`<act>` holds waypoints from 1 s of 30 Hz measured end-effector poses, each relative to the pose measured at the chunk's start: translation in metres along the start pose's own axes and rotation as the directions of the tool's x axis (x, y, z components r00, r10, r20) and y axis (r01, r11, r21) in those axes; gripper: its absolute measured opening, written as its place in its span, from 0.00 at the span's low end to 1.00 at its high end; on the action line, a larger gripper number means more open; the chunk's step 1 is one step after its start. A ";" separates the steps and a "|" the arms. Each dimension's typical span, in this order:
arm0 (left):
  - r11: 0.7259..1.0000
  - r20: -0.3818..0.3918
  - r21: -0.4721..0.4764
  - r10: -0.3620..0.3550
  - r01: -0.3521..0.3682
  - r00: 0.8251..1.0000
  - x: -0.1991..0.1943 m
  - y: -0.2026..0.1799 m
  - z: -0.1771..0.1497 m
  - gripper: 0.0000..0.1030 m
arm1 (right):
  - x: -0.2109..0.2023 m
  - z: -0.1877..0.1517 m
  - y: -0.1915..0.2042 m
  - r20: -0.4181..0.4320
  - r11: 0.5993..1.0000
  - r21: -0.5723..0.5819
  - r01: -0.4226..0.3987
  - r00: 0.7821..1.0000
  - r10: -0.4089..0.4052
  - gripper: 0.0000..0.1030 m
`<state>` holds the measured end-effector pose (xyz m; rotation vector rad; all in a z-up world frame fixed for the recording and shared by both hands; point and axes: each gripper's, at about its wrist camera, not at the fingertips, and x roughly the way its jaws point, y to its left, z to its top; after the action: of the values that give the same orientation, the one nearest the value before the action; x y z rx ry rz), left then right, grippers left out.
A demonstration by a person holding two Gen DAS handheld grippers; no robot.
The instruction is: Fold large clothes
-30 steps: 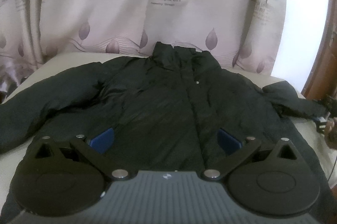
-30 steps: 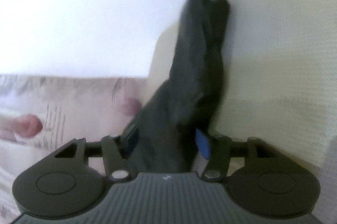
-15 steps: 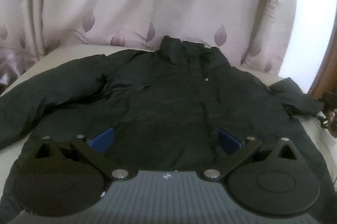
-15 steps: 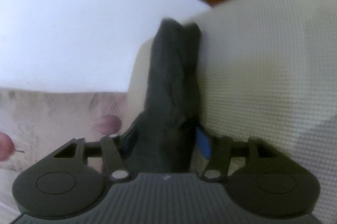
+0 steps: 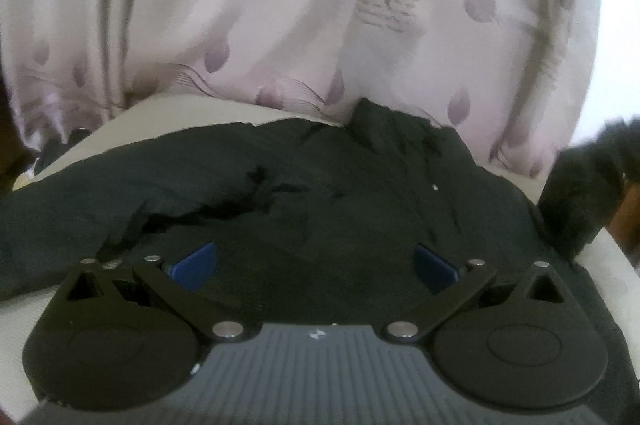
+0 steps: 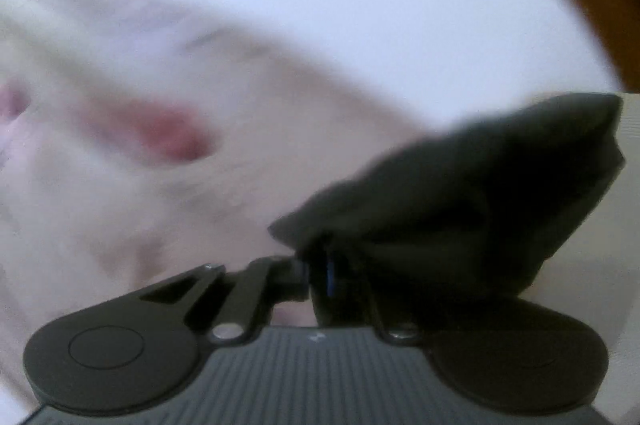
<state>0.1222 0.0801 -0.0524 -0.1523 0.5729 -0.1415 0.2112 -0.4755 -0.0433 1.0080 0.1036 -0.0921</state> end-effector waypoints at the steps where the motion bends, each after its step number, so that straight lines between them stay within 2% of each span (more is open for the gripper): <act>1: 1.000 0.004 -0.004 0.006 -0.006 1.000 -0.001 0.004 0.001 1.00 | 0.010 -0.012 0.021 -0.023 0.999 -0.016 -0.043 0.999 0.043 0.07; 4: 1.000 0.010 -0.003 0.022 -0.022 1.000 -0.004 0.011 0.000 1.00 | 0.041 -0.061 0.078 -0.121 0.987 -0.067 -0.150 0.983 0.141 0.07; 8: 1.000 0.002 -0.001 0.029 -0.029 1.000 -0.006 0.020 -0.002 1.00 | 0.074 -0.143 0.111 -0.264 0.971 -0.111 -0.211 0.948 0.176 0.07; 11: 0.999 -0.005 -0.020 0.034 -0.034 0.999 -0.005 0.031 -0.004 1.00 | 0.089 -0.196 0.115 -0.358 0.958 -0.192 -0.214 0.924 0.135 0.07; 13: 0.999 -0.015 -0.030 0.039 -0.039 0.999 -0.002 0.037 -0.005 1.00 | 0.092 -0.232 0.119 -0.414 0.928 -0.308 -0.212 0.907 0.070 0.07; 14: 0.998 -0.021 -0.035 0.041 -0.042 0.999 -0.001 0.039 -0.006 1.00 | 0.092 -0.250 0.124 -0.434 0.886 -0.410 -0.216 0.901 0.019 0.08; 15: 0.998 -0.027 -0.040 0.043 -0.044 0.999 0.001 0.041 -0.006 1.00 | 0.088 -0.269 0.133 -0.443 0.828 -0.515 -0.224 0.896 -0.033 0.09; 17: 0.998 -0.031 -0.050 0.041 -0.042 0.999 0.003 0.045 -0.007 1.00 | 0.086 -0.301 0.142 -0.436 0.673 -0.699 -0.241 0.890 -0.134 0.10; 18: 0.998 -0.034 -0.052 0.041 -0.043 0.999 0.004 0.046 -0.008 1.00 | 0.084 -0.318 0.150 -0.409 0.553 -0.795 -0.248 0.893 -0.186 0.10; 20: 0.998 -0.037 -0.055 0.037 -0.039 0.999 0.005 0.047 -0.009 1.00 | 0.073 -0.348 0.156 -0.344 0.322 -0.911 -0.258 0.906 -0.246 0.10; 22: 0.998 -0.037 -0.061 0.032 -0.034 0.999 0.006 0.047 -0.010 1.00 | 0.068 -0.367 0.160 -0.301 0.161 -0.951 -0.266 0.916 -0.266 0.10; 24: 0.997 -0.036 -0.062 0.034 -0.036 0.999 0.006 0.048 -0.011 1.00 | 0.074 -0.381 0.163 -0.291 0.059 -0.956 -0.287 0.915 -0.279 0.11; 25: 0.997 -0.036 -0.062 0.035 -0.037 0.999 0.006 0.048 -0.012 1.00 | 0.071 -0.389 0.162 -0.278 -0.010 -0.956 -0.292 0.918 -0.283 0.12; 26: 0.997 -0.037 -0.061 0.036 -0.038 0.999 0.006 0.048 -0.012 1.00 | 0.069 -0.394 0.159 -0.261 -0.059 -0.956 -0.288 0.923 -0.283 0.12; 27: 0.997 -0.037 -0.060 0.036 -0.038 0.999 0.006 0.048 -0.012 1.00 | 0.060 -0.393 0.154 -0.257 -0.082 -0.953 -0.290 0.924 -0.284 0.13; 30: 0.998 -0.036 -0.054 0.041 -0.043 0.999 0.005 0.047 -0.012 1.00 | 0.060 -0.392 0.151 -0.280 -0.089 -0.944 -0.317 0.916 -0.287 0.14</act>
<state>0.1242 0.1242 -0.0743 -0.1910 0.6142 -0.0879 0.2722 -0.0647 -0.1320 -0.6692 0.4902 0.2412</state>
